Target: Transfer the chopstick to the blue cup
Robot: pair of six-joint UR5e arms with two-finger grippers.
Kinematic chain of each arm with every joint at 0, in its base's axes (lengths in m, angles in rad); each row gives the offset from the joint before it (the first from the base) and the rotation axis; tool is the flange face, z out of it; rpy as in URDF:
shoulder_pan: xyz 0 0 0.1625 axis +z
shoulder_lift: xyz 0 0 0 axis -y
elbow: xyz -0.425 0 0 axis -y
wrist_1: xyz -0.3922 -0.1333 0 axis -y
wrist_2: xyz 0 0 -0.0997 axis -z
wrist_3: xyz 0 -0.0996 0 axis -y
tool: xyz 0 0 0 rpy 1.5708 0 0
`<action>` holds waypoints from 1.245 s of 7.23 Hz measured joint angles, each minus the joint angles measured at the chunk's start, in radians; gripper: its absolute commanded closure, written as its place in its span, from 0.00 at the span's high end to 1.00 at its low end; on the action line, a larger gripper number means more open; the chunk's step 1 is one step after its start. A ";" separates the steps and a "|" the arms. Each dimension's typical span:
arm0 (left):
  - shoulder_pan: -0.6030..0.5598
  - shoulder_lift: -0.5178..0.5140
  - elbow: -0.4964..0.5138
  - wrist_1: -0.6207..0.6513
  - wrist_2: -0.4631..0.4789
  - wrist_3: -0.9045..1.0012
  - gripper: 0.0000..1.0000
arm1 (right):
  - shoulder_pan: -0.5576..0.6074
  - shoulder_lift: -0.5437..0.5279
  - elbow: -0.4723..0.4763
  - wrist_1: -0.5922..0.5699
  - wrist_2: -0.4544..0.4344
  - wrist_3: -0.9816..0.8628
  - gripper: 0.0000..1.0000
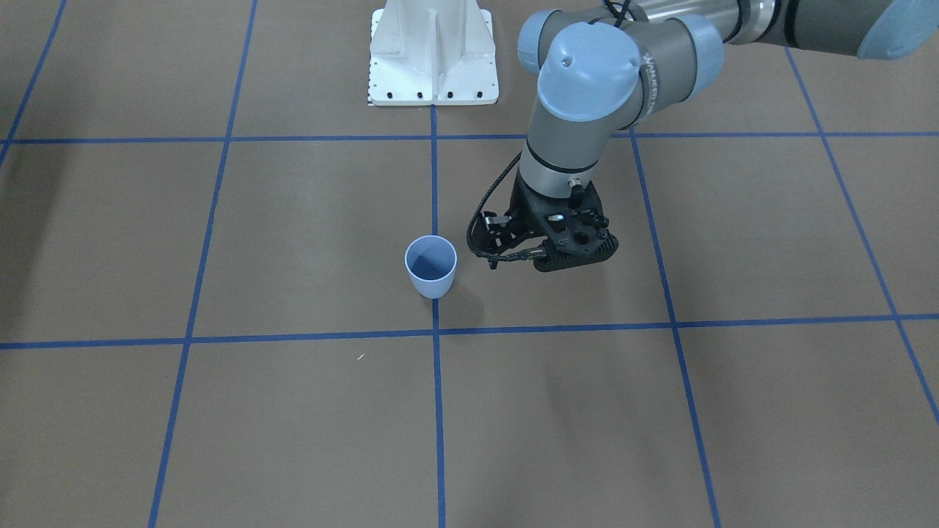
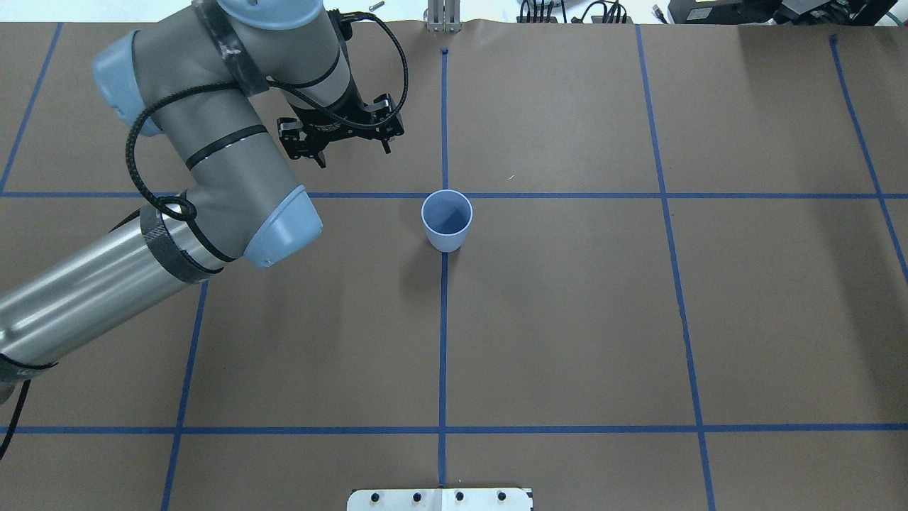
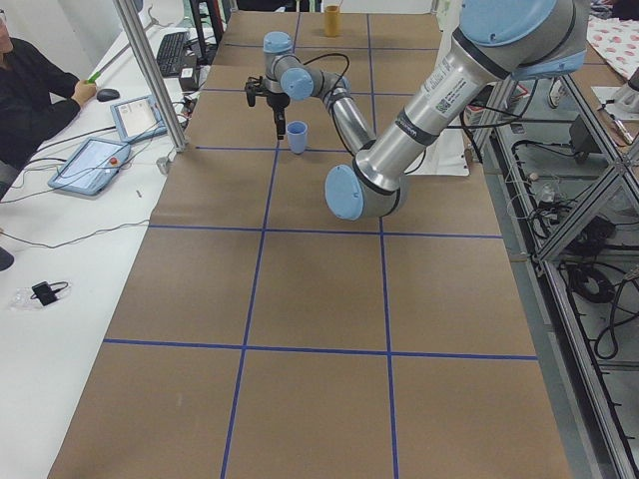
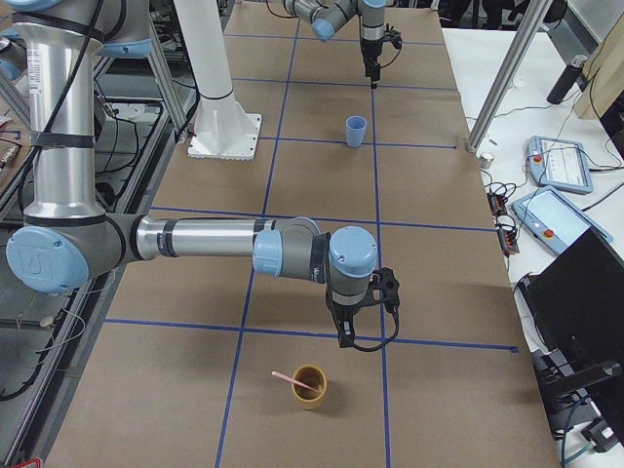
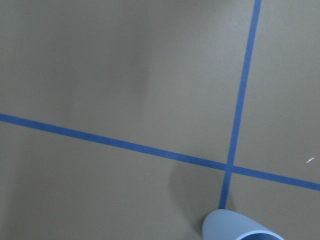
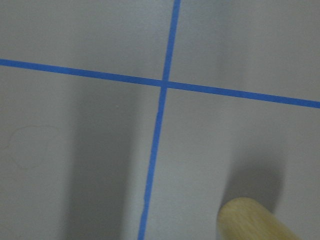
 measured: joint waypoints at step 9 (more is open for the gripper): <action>-0.034 0.093 -0.117 0.038 -0.003 0.015 0.99 | 0.117 -0.144 -0.077 0.004 0.028 -0.019 0.70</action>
